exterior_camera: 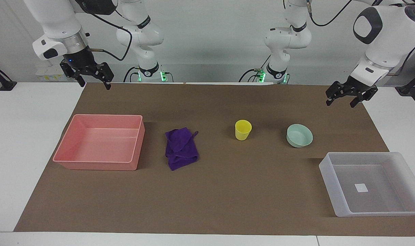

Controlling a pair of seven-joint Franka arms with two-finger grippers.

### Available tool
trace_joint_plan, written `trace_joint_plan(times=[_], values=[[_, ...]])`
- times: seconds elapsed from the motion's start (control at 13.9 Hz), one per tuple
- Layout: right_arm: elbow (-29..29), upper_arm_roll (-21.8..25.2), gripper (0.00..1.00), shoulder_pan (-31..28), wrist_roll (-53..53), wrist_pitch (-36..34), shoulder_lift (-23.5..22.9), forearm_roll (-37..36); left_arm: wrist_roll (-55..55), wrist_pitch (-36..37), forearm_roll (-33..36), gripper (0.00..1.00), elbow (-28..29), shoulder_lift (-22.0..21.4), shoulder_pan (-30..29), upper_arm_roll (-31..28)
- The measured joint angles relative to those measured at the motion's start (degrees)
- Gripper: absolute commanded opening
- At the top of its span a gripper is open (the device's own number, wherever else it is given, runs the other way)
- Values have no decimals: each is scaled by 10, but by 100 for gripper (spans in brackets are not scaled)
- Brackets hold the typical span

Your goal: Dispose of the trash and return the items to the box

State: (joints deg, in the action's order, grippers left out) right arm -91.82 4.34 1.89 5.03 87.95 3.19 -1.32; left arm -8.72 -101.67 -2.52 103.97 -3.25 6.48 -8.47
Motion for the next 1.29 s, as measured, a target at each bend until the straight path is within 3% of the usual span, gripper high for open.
trace_joint_plan(times=[0.65,0.93,1.29], values=[[-15,0,100,0,0,19,4,0,0,-225,0,100,204,1,0,2],[-37,0,100,0,0,44,11,0,0,-282,-2,100,242,21,0,3],[-69,-2,100,31,22,143,-9,0,4,-344,-12,100,289,36,6,5]])
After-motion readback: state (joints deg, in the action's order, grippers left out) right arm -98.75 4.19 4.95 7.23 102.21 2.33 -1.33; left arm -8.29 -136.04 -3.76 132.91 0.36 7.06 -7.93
